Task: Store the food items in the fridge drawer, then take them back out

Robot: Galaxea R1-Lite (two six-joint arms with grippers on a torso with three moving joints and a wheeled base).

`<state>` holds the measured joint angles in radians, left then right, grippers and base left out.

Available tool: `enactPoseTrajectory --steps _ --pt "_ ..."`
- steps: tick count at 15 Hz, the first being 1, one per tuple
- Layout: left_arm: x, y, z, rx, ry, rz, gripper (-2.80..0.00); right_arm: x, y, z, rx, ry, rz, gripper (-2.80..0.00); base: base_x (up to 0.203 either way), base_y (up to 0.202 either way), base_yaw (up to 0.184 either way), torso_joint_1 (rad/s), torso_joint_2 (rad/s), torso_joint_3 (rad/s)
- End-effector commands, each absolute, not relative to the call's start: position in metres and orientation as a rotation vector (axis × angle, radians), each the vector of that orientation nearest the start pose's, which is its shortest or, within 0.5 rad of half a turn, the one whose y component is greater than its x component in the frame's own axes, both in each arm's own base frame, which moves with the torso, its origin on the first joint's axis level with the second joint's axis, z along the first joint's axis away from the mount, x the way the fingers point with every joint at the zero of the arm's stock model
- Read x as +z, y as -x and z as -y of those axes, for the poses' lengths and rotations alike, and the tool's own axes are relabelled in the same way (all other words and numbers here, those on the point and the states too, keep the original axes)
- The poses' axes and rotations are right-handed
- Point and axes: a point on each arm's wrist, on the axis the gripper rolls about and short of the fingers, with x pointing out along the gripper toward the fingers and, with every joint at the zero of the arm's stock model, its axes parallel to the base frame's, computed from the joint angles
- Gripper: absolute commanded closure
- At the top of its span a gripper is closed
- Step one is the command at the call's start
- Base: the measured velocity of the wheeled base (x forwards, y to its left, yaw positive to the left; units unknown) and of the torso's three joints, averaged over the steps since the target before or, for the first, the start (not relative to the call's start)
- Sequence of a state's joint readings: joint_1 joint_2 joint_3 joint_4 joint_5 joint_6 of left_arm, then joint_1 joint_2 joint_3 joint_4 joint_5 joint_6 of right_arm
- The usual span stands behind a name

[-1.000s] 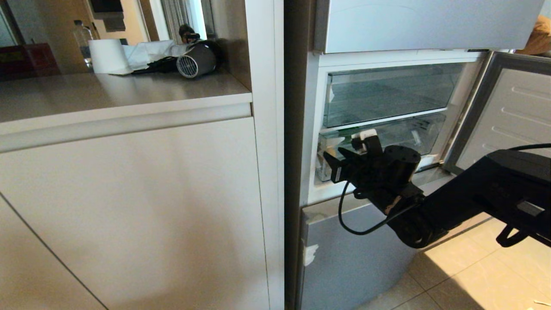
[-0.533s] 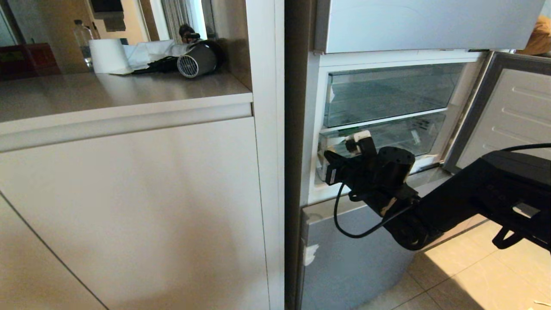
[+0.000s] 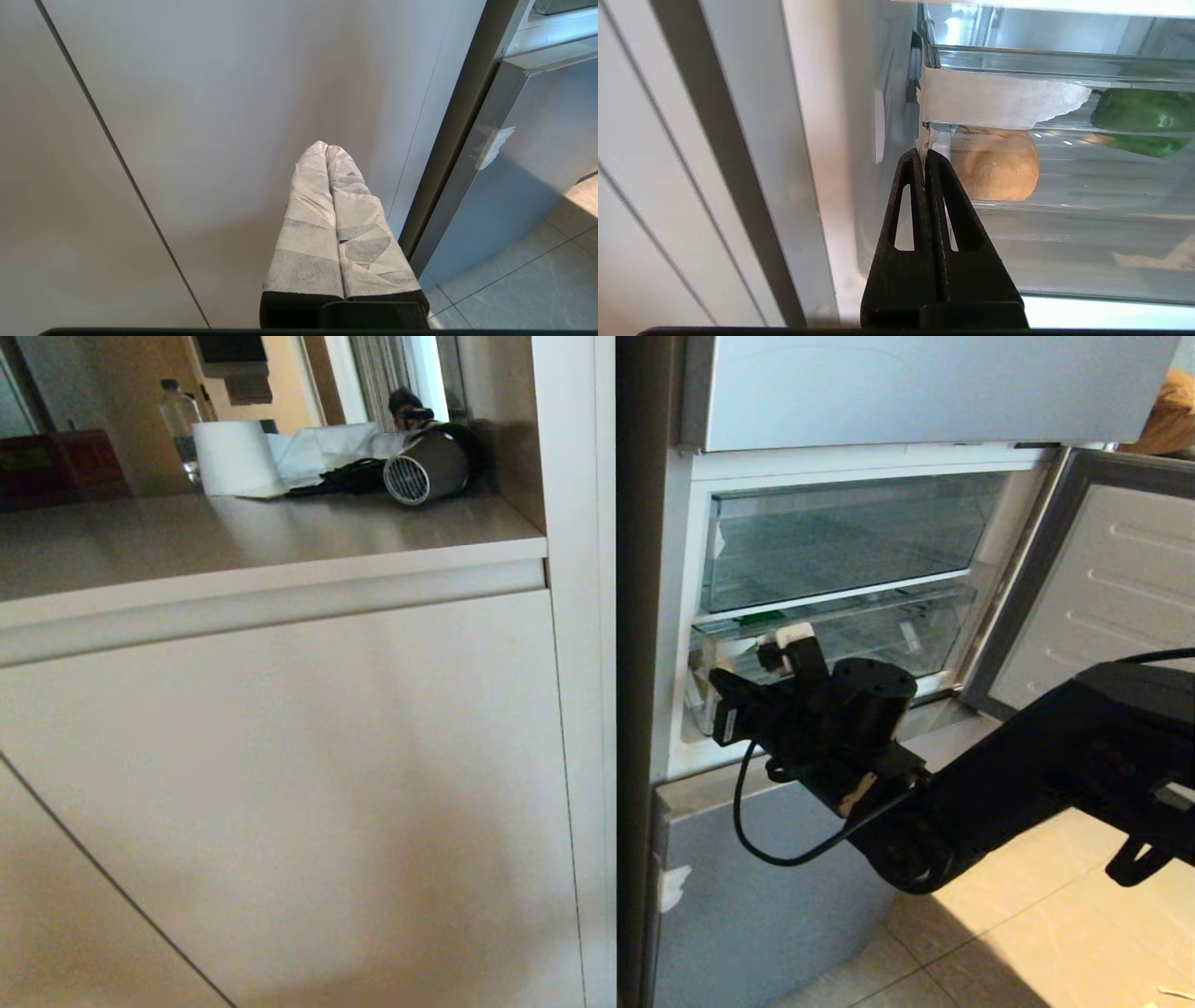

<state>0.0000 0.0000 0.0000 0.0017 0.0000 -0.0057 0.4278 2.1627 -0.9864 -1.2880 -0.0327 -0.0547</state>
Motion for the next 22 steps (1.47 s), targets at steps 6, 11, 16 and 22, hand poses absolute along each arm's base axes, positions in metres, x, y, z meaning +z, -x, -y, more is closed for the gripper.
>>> enactPoseTrajectory --steps 6,11,16,22 --pt "0.075 0.023 0.000 0.000 0.006 -0.002 0.00 0.143 -0.309 -0.171 0.381 0.032 0.079 0.00 0.000 0.000 0.000 0.000 0.00 0.000" --pt "0.075 0.023 0.000 0.000 0.006 -0.002 0.00 0.140 -0.301 -0.172 0.391 0.034 0.060 -2.80 0.000 0.000 0.000 0.000 0.00 0.000" --pt "0.075 0.023 0.000 0.000 0.006 -0.002 0.00 0.149 -0.276 -0.170 0.376 0.035 0.058 -2.80 0.000 0.000 0.000 0.000 0.00 0.000" --pt "0.075 0.023 0.000 0.000 0.006 -0.002 0.00 0.159 -0.238 -0.161 0.391 0.032 0.061 -2.80 0.000 0.000 0.000 0.000 0.00 0.000"
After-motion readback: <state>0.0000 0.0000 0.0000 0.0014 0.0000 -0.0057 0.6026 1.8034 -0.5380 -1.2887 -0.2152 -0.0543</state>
